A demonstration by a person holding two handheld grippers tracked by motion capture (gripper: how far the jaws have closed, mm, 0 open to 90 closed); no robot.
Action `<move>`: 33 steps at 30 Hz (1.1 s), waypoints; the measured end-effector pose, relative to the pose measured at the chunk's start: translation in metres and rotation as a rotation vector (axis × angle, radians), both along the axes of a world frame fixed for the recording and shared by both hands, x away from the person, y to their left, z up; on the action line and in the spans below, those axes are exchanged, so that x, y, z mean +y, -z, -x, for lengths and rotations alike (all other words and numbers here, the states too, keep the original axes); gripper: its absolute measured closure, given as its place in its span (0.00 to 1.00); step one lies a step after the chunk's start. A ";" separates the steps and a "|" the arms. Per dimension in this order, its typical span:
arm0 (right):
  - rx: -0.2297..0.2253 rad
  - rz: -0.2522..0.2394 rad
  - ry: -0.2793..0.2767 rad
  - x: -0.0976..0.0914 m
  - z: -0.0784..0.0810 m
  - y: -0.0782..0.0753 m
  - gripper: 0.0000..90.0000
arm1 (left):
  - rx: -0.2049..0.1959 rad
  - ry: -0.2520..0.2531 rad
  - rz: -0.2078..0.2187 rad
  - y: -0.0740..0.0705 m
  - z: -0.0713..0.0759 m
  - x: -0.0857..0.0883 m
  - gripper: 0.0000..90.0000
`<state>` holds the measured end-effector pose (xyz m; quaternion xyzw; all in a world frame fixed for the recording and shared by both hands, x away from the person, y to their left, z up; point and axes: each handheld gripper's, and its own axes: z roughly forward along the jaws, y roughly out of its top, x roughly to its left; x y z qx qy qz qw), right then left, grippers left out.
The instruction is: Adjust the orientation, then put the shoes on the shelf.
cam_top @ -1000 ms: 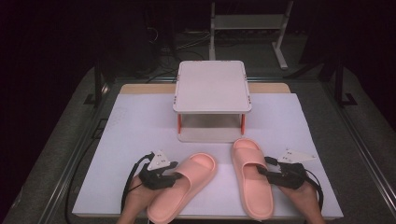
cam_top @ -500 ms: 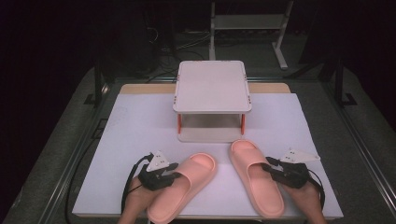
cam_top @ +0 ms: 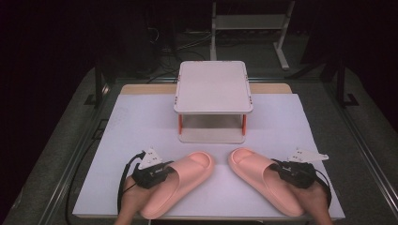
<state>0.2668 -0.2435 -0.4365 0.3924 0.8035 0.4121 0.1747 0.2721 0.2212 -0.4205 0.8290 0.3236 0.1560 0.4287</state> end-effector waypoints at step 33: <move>-0.077 -0.191 -0.054 0.000 0.016 -0.045 0.91 | -0.088 -0.011 0.099 -0.058 0.010 0.025 0.90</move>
